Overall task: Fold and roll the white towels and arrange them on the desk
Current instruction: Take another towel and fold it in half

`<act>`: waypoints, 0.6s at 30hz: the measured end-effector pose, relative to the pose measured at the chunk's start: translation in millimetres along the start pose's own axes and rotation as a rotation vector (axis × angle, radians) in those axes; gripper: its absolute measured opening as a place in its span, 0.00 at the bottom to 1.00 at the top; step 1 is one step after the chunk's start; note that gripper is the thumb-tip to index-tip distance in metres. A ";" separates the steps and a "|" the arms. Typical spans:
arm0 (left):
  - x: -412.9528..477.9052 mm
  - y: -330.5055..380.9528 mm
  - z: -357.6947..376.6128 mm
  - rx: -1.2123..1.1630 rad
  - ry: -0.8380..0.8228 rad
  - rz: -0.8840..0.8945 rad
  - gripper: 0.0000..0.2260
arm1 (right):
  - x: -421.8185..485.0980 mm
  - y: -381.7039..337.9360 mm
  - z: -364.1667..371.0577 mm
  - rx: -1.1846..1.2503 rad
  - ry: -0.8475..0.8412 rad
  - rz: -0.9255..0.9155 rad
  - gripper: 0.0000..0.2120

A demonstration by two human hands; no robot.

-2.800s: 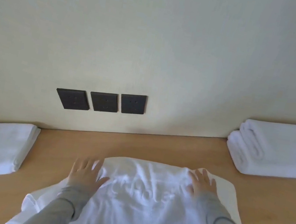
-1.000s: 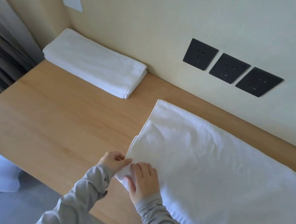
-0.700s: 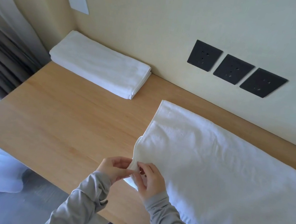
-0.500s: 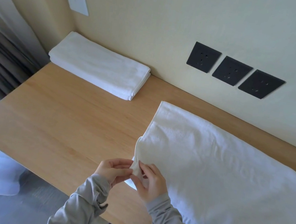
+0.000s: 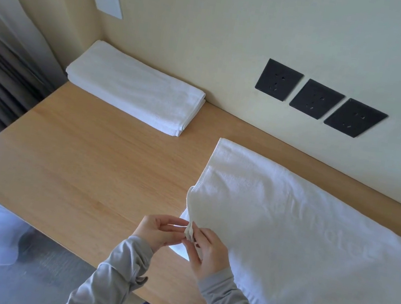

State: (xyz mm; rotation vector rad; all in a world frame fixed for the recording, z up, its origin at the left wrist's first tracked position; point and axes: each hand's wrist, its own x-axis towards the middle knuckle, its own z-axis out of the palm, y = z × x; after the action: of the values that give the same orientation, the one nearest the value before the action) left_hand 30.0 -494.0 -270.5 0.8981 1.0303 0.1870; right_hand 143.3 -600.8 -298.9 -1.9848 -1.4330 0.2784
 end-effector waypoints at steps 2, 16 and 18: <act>0.2 2.2 0.3 0.062 -0.014 0.023 0.10 | 2.8 -2.1 0.1 0.018 0.072 0.040 0.04; 34.9 -25.8 -0.5 0.755 0.227 -0.208 0.16 | 42.8 -7.7 -116.9 -0.152 0.804 0.075 0.09; 34.4 -23.3 2.5 0.694 0.197 -0.194 0.11 | 31.3 -11.5 -85.1 -0.155 0.595 -0.018 0.12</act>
State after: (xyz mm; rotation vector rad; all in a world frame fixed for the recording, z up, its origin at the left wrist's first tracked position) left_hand 44.3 -492.2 -309.6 1.4116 1.3914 -0.2710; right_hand 191.1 -603.5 -221.0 -1.9444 -1.1030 -0.4148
